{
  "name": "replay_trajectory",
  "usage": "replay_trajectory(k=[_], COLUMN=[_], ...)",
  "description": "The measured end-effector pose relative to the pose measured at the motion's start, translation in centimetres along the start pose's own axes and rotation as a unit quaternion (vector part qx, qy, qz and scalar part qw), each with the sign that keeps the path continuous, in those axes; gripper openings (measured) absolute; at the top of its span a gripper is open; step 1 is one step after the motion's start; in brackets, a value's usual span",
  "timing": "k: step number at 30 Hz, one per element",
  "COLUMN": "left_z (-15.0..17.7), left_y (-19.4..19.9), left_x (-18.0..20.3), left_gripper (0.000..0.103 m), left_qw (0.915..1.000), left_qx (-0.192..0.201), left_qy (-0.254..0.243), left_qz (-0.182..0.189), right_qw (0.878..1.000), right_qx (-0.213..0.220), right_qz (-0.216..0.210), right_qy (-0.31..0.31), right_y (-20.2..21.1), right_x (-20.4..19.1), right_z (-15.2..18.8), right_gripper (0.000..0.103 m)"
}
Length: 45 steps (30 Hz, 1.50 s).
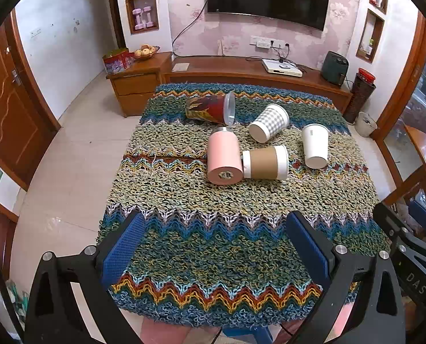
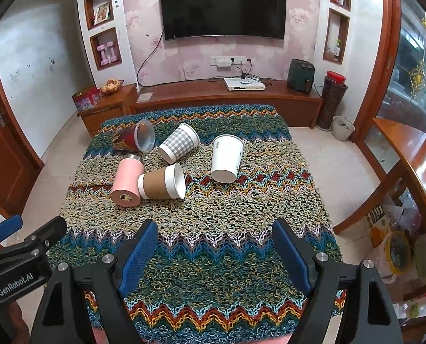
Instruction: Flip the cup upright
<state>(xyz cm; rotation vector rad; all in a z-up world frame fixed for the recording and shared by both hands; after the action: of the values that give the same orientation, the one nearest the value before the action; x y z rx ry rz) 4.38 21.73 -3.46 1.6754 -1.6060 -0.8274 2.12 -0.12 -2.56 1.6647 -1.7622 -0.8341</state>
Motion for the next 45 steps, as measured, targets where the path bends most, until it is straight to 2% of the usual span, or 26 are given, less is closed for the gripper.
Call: replay_trajectory(k=[23, 40, 45], left_z=[-3.2, -5.8, -6.8], left_y=[-5.2, -9.8, -12.2], left_x=[-2.3, -2.8, -2.9], left_gripper=[0.099, 0.099, 0.099], left_qw=[0.9996, 0.9991, 0.9980], left_qx=[-0.024, -0.040, -0.059], left_qy=[0.011, 0.015, 0.021], left_qz=[-0.009, -0.006, 0.002], right_qw=[0.999, 0.999, 0.999], right_qx=[-0.020, -0.028, -0.038], right_qz=[0.004, -0.010, -0.010], right_qy=[0.026, 0.039, 0.036], right_y=[-3.1, -7.9, -9.7], right_x=[-2.2, -4.8, -5.2], right_z=[-1.4, -3.3, -3.8], right_gripper=[0.082, 0.082, 0.082])
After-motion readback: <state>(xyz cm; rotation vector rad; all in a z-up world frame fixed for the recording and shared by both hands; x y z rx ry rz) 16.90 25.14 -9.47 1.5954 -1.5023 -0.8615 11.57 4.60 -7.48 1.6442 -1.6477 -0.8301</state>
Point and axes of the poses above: each gripper's, at about its wrist camera, not at the fingertips, and y roughly against the way its jaws point, x to its right, z to its underside, the point moved 2 cm from there along -y, roughly the way its jaws point, and after that the axes turned 1 degree about z, right-handed, at the moved point
